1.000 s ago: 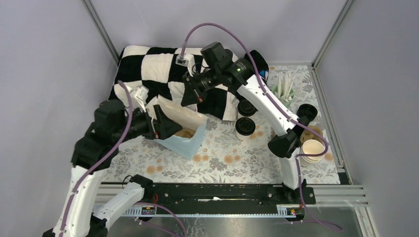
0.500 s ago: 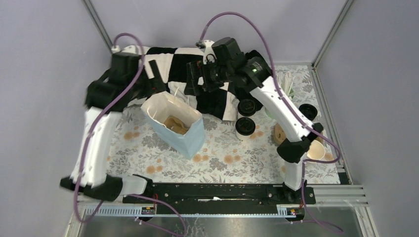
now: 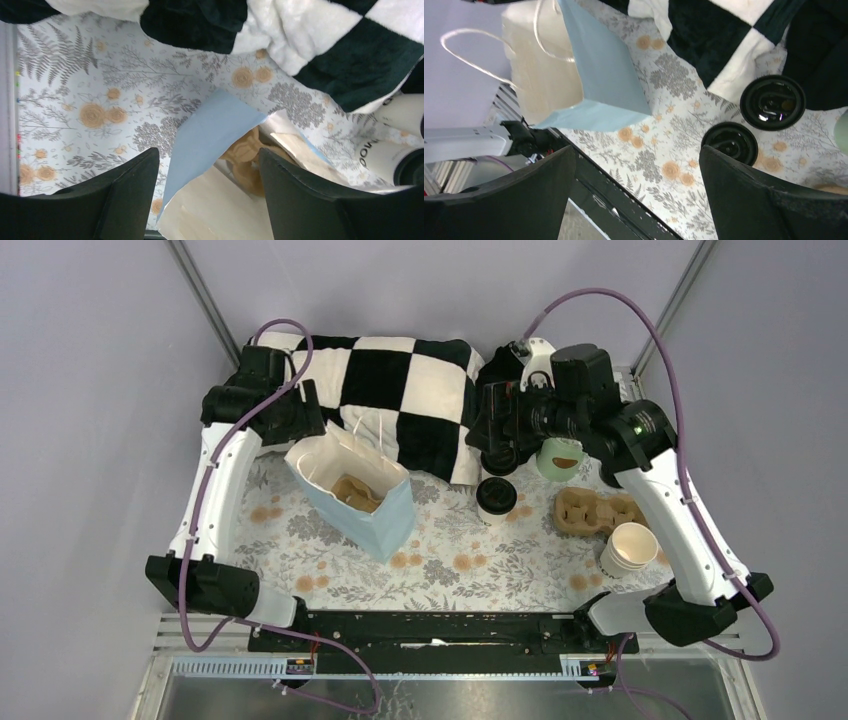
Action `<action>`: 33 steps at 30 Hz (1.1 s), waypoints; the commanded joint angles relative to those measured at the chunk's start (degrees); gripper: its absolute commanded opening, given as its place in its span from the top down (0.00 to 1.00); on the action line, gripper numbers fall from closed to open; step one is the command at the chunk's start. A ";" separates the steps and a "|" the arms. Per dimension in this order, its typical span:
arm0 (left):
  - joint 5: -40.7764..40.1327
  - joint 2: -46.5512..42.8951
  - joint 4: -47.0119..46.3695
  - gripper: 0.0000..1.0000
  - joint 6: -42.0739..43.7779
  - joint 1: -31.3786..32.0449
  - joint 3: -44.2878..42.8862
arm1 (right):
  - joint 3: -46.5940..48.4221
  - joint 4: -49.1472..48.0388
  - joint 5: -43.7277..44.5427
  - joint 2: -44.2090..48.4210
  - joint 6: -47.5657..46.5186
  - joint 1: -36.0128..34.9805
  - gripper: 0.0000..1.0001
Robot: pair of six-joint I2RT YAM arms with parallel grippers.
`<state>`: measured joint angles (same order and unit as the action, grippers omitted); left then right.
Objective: Pack the takeout coffee
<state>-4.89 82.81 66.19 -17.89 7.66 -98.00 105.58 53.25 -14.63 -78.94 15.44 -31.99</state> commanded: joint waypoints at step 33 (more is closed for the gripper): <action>15.74 -12.82 -7.29 1.00 -16.58 -2.23 15.33 | -13.55 12.23 18.52 -8.25 2.79 -0.39 0.02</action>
<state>8.01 74.67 59.11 -25.89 5.19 -83.64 94.24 69.47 3.01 -85.47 14.94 -31.90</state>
